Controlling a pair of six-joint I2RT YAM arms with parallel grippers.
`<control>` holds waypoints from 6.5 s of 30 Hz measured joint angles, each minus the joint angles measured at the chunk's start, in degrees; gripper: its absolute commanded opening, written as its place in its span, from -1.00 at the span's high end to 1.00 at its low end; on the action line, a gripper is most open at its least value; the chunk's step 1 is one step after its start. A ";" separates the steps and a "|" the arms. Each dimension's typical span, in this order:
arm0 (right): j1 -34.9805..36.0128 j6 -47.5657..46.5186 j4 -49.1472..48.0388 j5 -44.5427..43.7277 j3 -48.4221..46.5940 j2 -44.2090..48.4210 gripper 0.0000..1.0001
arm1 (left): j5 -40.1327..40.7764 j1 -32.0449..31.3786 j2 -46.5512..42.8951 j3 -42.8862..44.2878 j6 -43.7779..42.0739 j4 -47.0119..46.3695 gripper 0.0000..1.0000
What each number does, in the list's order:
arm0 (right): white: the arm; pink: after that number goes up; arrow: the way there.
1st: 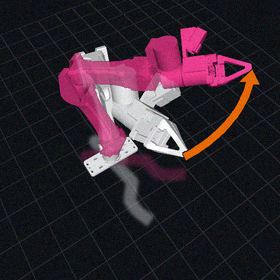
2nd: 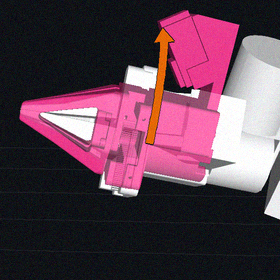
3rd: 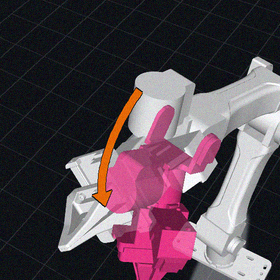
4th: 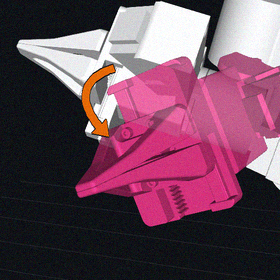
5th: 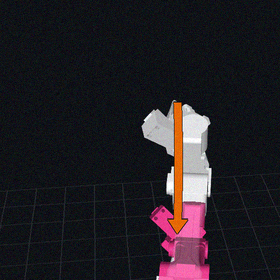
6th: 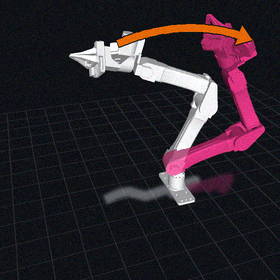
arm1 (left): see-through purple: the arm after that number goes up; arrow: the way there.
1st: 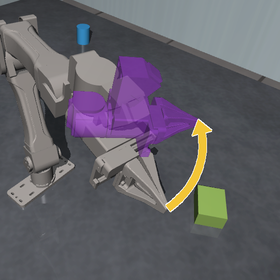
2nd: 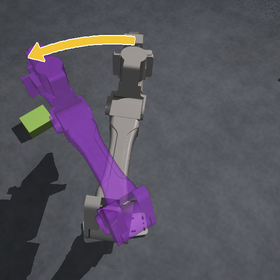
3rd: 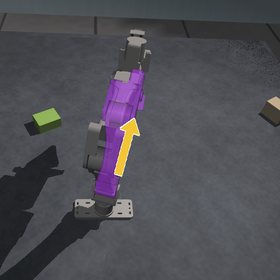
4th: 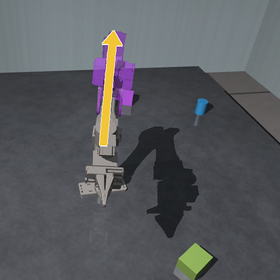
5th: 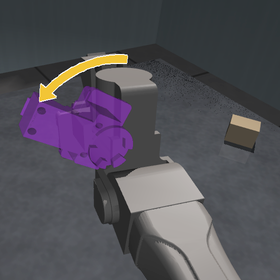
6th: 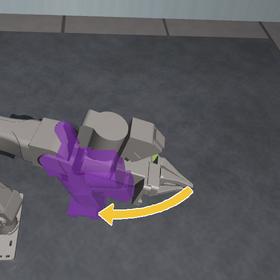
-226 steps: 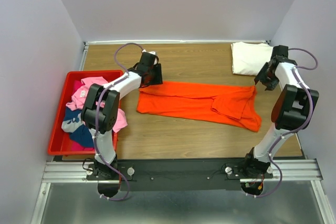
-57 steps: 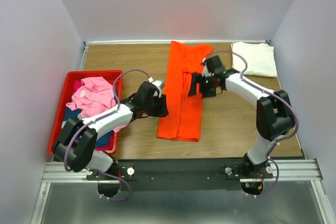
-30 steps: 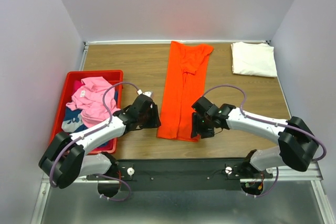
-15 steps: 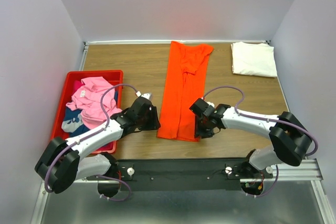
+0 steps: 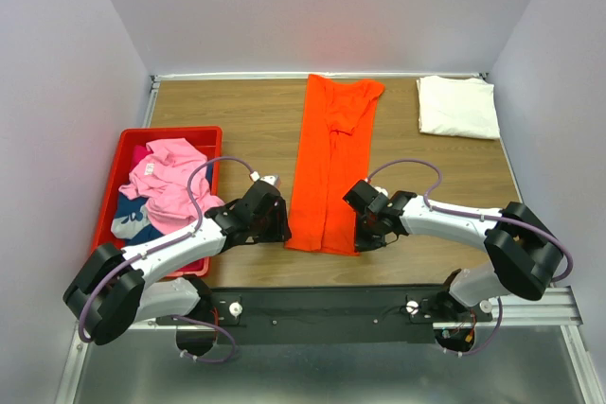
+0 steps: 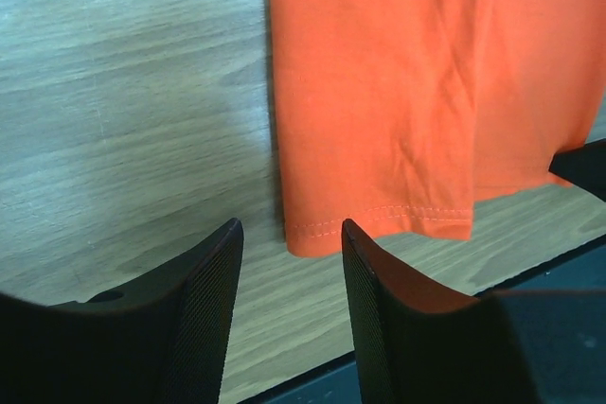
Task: Fold and stack the t-shirts
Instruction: Fold the tshirt
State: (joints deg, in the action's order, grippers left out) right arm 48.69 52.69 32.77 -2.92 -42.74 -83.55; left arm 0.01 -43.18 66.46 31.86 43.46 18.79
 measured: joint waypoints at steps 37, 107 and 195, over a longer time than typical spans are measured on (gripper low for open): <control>0.00 -0.09 -0.50 1.42 0.28 0.44 0.99 | -2.16 -3.08 3.93 -3.78 4.00 -5.92 1.00; -24.83 -26.95 10.12 -16.26 -61.07 -41.59 0.99 | -10.27 18.49 54.03 58.58 -14.36 -11.61 1.00; -29.97 -29.22 3.76 9.92 -31.01 -26.53 0.32 | -14.45 16.04 39.06 29.16 -17.73 -15.78 0.12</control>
State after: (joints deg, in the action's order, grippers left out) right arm 18.72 23.46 36.53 7.01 -73.76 -110.08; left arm -14.44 -27.14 105.51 61.01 25.74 3.01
